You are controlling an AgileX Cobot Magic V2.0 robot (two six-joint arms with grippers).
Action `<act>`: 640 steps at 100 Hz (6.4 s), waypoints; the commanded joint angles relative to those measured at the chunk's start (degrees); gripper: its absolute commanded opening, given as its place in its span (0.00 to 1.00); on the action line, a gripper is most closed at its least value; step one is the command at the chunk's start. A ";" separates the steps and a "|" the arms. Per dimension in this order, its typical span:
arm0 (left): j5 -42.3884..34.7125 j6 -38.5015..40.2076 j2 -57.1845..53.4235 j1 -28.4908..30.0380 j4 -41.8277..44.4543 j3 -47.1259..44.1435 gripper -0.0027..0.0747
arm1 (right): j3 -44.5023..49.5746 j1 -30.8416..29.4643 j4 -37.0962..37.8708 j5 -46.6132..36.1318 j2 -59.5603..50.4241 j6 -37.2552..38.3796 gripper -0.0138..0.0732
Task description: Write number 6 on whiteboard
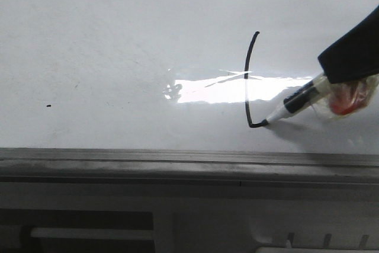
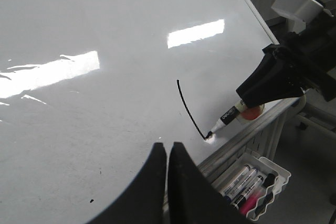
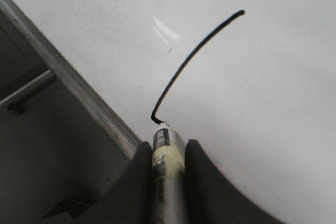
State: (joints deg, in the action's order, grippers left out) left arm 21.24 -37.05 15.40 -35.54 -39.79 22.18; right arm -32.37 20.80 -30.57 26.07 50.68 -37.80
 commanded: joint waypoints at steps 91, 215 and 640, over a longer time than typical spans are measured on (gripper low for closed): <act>5.46 -0.64 2.71 0.18 -2.82 2.25 0.14 | -10.75 9.11 3.33 -1.20 -3.46 -0.78 0.11; 23.18 -43.71 53.11 -10.43 -16.89 27.78 0.57 | -11.48 29.64 3.05 -2.71 1.75 -1.70 0.11; -27.63 -24.20 3.41 -15.10 -32.31 -7.99 0.01 | 12.72 8.92 28.66 5.51 -50.21 24.59 0.09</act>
State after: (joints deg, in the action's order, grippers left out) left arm -4.70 -61.21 18.52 -50.58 -72.42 12.76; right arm -18.32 29.89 -2.35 35.79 -0.66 -13.38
